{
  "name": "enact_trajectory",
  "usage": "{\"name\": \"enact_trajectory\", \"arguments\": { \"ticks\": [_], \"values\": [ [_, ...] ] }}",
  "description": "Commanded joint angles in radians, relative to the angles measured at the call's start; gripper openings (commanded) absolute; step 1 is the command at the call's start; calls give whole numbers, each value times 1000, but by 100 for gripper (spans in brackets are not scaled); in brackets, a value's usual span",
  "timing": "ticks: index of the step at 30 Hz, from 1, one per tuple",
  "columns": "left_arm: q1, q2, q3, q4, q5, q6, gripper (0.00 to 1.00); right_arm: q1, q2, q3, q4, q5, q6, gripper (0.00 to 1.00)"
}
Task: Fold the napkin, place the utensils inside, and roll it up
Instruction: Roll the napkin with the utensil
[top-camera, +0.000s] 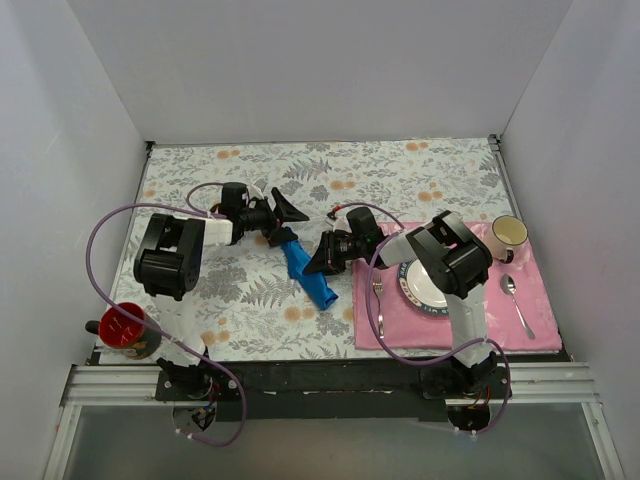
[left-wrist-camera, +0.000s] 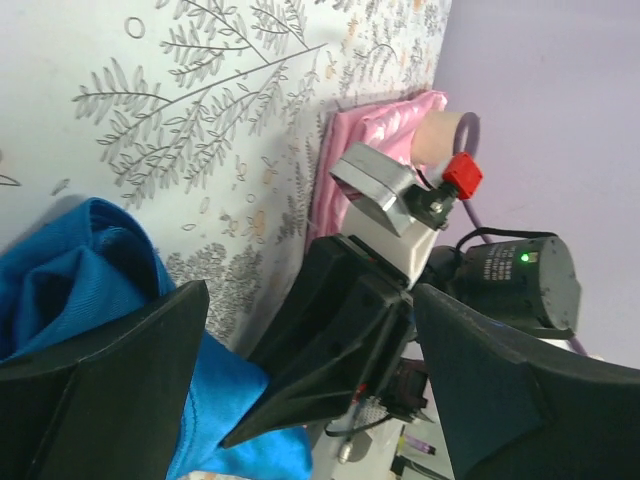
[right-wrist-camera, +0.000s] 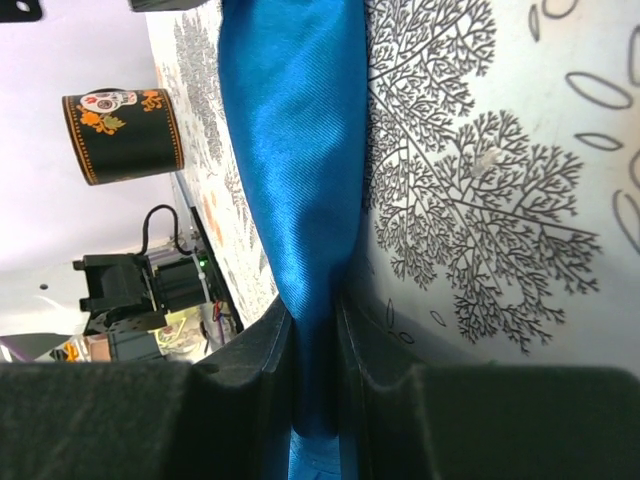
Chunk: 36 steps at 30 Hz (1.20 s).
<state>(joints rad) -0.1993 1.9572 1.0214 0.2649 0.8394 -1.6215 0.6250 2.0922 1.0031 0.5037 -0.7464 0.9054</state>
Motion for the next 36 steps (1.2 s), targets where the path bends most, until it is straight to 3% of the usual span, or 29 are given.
{"name": "enact_trajectory", "arguments": {
  "ticks": [1,8,13,16,19,25,27,31,36],
  "values": [
    [-5,-1,-52,48,-89,98,83,1,-12,0,-86,65,-66,24],
    [-5,28,-58,244,-76,107,83,2,-9,14,-135,97,-100,24],
    [-6,-96,-53,218,-71,115,83,2,-17,17,-154,104,-123,24],
    [-6,-170,-121,278,-66,26,82,2,-15,20,-157,101,-128,24],
    [-8,-182,-217,443,-31,-99,79,2,-9,29,-163,96,-132,24],
    [-34,-95,-335,709,1,-238,73,2,-3,35,-166,101,-134,24],
    [-35,-48,-349,718,-19,-238,73,4,-3,37,-168,102,-135,24],
    [-19,-4,-304,566,-69,-154,71,5,-15,40,-200,114,-160,28],
    [-19,8,-264,430,-106,-75,70,18,-55,60,-303,127,-246,44]
  ]
}}
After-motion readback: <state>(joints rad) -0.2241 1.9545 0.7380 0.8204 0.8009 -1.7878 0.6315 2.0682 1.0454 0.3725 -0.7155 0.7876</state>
